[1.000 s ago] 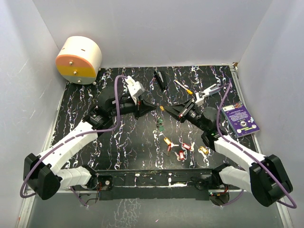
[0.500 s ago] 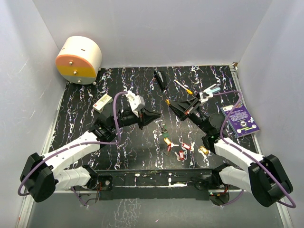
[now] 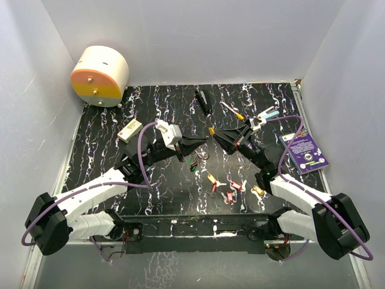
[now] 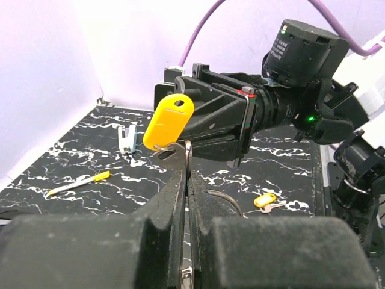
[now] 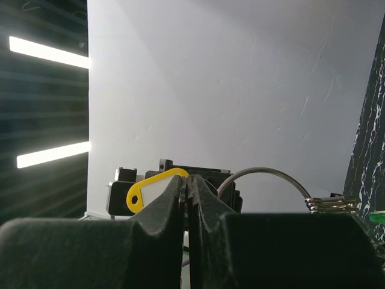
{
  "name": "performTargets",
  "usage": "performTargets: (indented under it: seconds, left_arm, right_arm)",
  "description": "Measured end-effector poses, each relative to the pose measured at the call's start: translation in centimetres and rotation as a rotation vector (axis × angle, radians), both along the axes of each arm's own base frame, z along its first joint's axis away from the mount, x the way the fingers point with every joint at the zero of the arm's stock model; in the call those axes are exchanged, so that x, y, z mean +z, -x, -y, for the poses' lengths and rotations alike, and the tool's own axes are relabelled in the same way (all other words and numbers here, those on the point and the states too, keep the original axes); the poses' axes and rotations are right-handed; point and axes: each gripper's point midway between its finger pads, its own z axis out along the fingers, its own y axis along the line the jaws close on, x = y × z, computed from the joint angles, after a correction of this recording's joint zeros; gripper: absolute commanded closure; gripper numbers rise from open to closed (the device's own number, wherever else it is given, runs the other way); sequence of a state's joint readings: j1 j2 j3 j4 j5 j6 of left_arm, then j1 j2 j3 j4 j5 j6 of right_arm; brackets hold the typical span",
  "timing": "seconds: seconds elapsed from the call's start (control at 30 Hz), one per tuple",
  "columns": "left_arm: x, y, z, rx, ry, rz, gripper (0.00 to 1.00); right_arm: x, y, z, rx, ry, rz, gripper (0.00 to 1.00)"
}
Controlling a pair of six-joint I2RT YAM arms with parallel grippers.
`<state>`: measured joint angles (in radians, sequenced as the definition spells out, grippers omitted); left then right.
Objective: Put the keys on the keyring
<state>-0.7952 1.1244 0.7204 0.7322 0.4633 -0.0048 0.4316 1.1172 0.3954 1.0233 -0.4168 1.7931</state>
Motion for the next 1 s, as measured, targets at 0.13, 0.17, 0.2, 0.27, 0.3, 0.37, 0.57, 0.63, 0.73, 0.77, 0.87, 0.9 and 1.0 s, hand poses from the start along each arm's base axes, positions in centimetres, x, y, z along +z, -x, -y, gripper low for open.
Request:
performTargets:
  seconds: [0.13,0.17,0.2,0.27,0.3,0.37,0.57,0.63,0.73,0.77,0.87,0.9,1.0]
  left_arm:
    - [-0.4,-0.3,-0.1,0.019,-0.011,0.020,1.00]
    - [-0.4,-0.4,-0.1,0.022,-0.014,0.026,1.00]
    - [-0.5,-0.4,-0.2,0.025,-0.018,0.031,1.00]
    - [-0.5,-0.6,-0.2,0.032,-0.022,0.042,1.00]
    - [-0.5,-0.7,-0.2,0.039,-0.023,0.044,1.00]
    - [-0.6,-0.9,-0.2,0.045,-0.026,0.045,1.00]
    - [-1.2,-0.6,0.0,0.026,-0.045,0.031,1.00]
    - [-1.8,-0.6,0.0,0.021,-0.068,0.015,1.00]
    - [-2.6,-0.8,-0.1,0.033,-0.112,0.002,1.00]
    - [-2.8,-0.9,-0.2,0.041,-0.125,0.001,1.00]
    - [-3.3,-1.5,-0.5,0.081,-0.169,-0.010,1.00]
    - [-3.5,-1.8,-0.7,0.100,-0.183,-0.015,1.00]
    - [-4.1,-2.5,-1.3,0.151,-0.222,-0.031,1.00]
  right_arm:
    - [0.0,0.2,-0.1,0.014,0.001,0.000,0.92]
    - [0.1,0.3,-0.1,0.018,0.001,0.002,0.92]
    - [0.2,0.5,-0.1,0.022,0.000,0.004,0.92]
    - [0.5,0.8,-0.1,0.028,-0.003,0.013,0.92]
    - [0.6,0.9,-0.1,0.032,-0.004,0.018,0.92]
    - [0.9,1.3,-0.1,0.034,0.001,0.037,0.92]
    - [1.5,0.9,0.0,-0.060,0.176,0.097,0.92]
    - [2.5,-0.4,0.3,-0.143,0.290,0.125,0.92]
    - [4.5,-2.1,2.0,-0.307,0.486,0.208,0.92]
    - [4.8,-2.5,2.7,-0.361,0.557,0.240,0.92]
    - [3.5,-3.8,4.9,-0.479,0.771,0.275,0.92]
    - [2.0,-4.3,5.6,-0.501,0.853,0.264,0.92]
    - [-4.1,-6.0,6.7,-0.496,1.070,0.184,0.92]
